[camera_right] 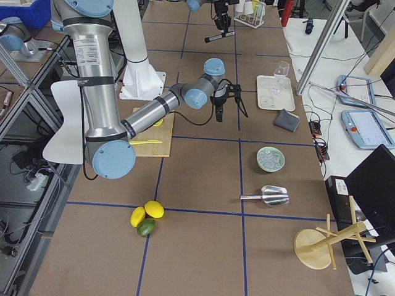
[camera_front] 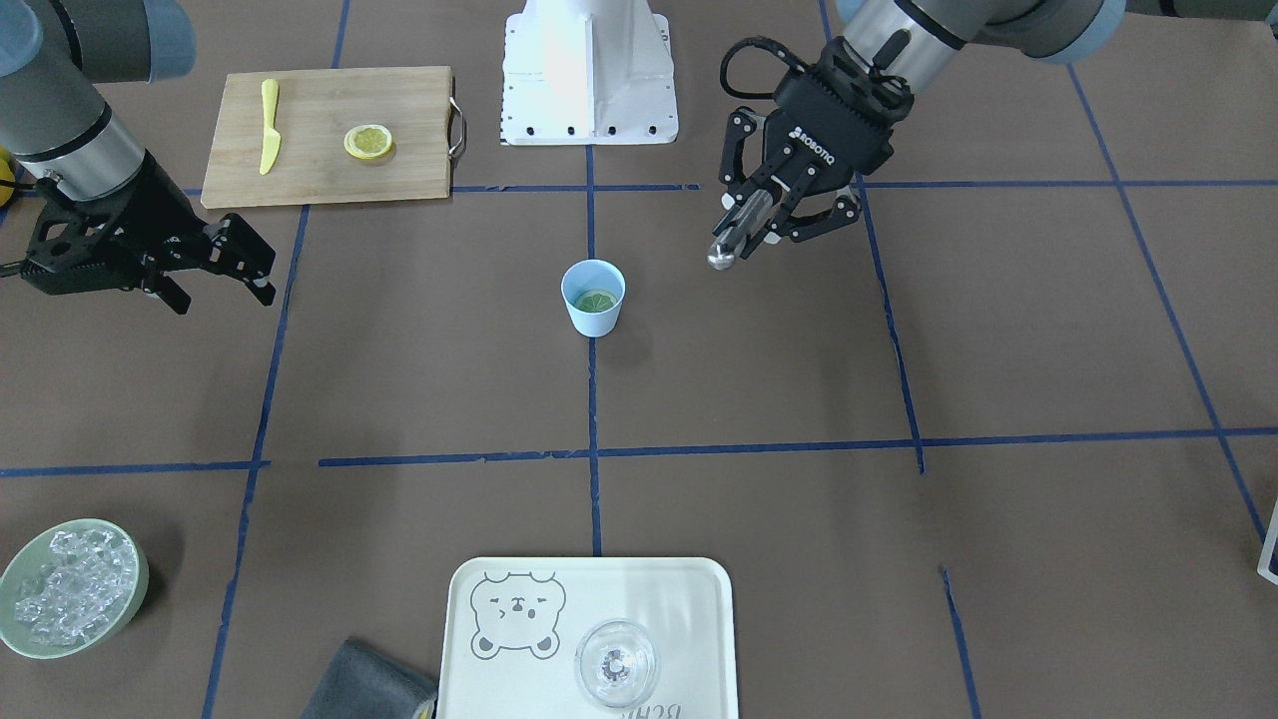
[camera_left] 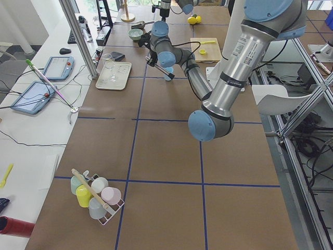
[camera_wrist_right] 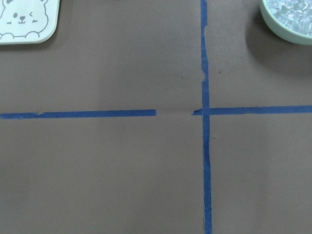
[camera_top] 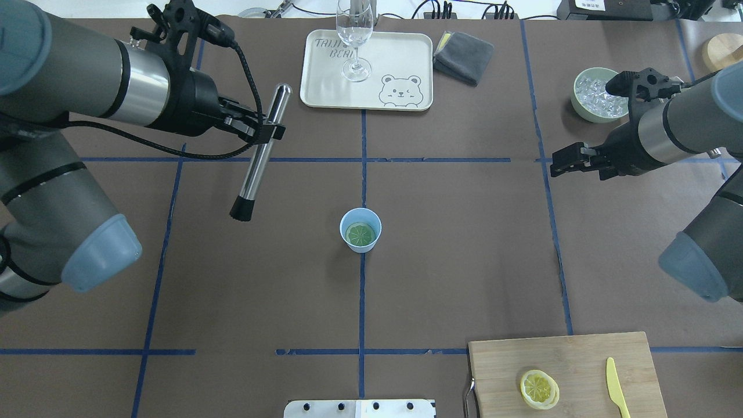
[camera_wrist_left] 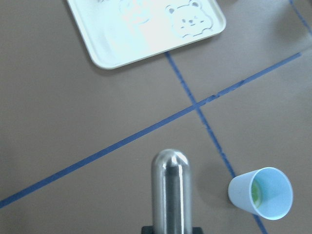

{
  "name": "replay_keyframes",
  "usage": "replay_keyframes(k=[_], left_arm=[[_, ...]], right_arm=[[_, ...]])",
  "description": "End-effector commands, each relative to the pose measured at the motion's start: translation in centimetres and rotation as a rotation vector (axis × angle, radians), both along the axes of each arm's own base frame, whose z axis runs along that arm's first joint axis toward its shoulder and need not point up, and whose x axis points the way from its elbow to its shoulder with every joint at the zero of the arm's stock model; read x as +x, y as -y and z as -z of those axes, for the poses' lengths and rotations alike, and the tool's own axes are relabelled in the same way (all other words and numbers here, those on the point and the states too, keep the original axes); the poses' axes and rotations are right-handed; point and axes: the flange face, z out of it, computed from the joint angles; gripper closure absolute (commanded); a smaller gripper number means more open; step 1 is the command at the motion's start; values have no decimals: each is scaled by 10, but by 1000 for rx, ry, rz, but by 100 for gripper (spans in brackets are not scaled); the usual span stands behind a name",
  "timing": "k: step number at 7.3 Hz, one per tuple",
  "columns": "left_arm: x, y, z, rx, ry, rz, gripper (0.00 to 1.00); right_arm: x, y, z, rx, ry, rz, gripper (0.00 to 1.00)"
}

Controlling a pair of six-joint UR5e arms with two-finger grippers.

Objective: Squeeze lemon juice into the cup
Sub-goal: 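Carry the metal rod upright with the left gripper into the blue cup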

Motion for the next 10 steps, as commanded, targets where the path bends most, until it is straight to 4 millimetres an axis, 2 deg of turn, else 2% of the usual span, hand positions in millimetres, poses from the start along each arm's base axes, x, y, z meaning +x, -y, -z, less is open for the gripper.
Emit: replay_keyframes(k=[1,2,3,5,6,7,8,10], left_arm=[[32,-30,25,109,-174,146,100],[47,-25,15,176,-268,190,100],[69,-25,-1,209,-351,249,100],[130,-66,-8,184,-352,432,100],[151,-71,-3,183,-349,489,100],[167,-76,-6,177,-347,492,100],[175,-82,-11,173,-347,490,100],[176,-81,-18,173,-332,491,100]], right_arm=[[3,1,-1,-2,-1,-5,0],[3,1,-2,-4,-2,-7,0],[4,1,0,-2,1,-7,0],[6,2,-1,-4,1,-11,0],[7,0,1,0,3,-10,0],[7,-1,-1,-3,2,-9,0],[7,-1,-1,-4,1,-11,0],[7,-1,-2,-5,0,-11,0]])
